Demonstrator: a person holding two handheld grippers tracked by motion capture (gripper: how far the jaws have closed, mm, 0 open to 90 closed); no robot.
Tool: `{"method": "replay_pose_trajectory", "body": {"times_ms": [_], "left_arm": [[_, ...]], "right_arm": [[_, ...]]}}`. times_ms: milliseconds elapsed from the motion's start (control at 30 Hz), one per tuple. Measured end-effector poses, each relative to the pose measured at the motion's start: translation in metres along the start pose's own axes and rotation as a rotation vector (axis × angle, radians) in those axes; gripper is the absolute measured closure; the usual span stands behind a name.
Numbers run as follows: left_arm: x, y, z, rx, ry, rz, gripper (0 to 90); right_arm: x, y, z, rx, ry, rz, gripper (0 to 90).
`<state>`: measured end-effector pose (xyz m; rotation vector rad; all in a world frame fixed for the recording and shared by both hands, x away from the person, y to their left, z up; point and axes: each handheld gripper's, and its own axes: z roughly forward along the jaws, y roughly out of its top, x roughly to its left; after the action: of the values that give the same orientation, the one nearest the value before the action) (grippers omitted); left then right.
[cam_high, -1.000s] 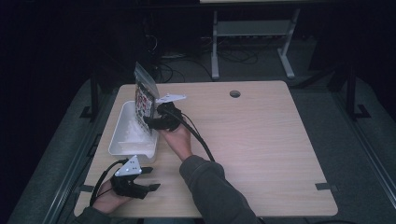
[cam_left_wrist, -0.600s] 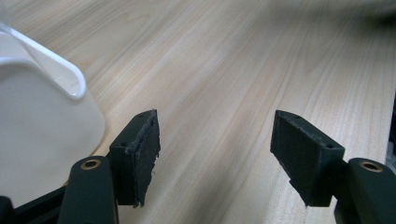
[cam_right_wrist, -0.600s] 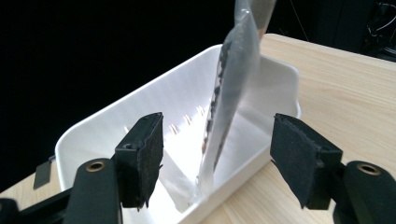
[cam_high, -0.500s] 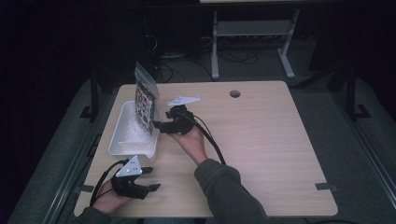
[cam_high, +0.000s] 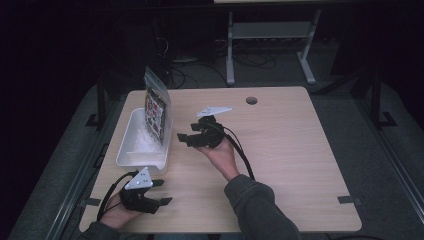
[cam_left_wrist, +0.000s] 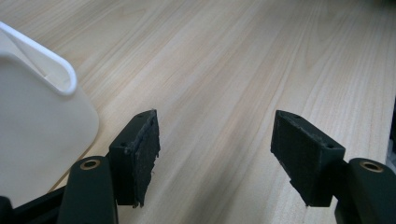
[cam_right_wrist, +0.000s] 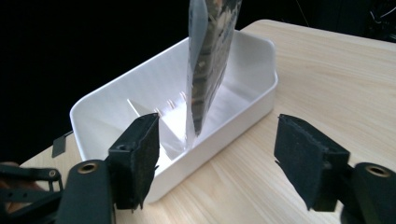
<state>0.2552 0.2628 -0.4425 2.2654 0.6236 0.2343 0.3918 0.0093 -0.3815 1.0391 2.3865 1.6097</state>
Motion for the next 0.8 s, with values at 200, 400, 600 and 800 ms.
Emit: {"method": "replay_pose_trajectory", "body": {"times_ms": [200, 400, 600, 800], "left_arm": [[0.000, 0.000, 0.000, 0.004, -0.002, 0.000, 31.6], [0.000, 0.000, 0.001, 0.006, -0.001, -0.003, 31.5], [0.000, 0.000, 0.002, 0.006, -0.002, -0.004, 31.4], [0.000, -0.001, 0.002, 0.007, -0.001, -0.004, 31.3]], "right_arm": [[-0.007, -0.007, -0.012, 0.013, 0.011, 0.012, 28.0], [-0.013, -0.013, -0.027, 0.016, 0.016, 0.013, 27.7], [-0.017, -0.017, -0.040, 0.016, 0.013, 0.005, 27.2], [-0.023, -0.024, -0.052, 0.012, 0.017, 0.023, 26.3]]}}
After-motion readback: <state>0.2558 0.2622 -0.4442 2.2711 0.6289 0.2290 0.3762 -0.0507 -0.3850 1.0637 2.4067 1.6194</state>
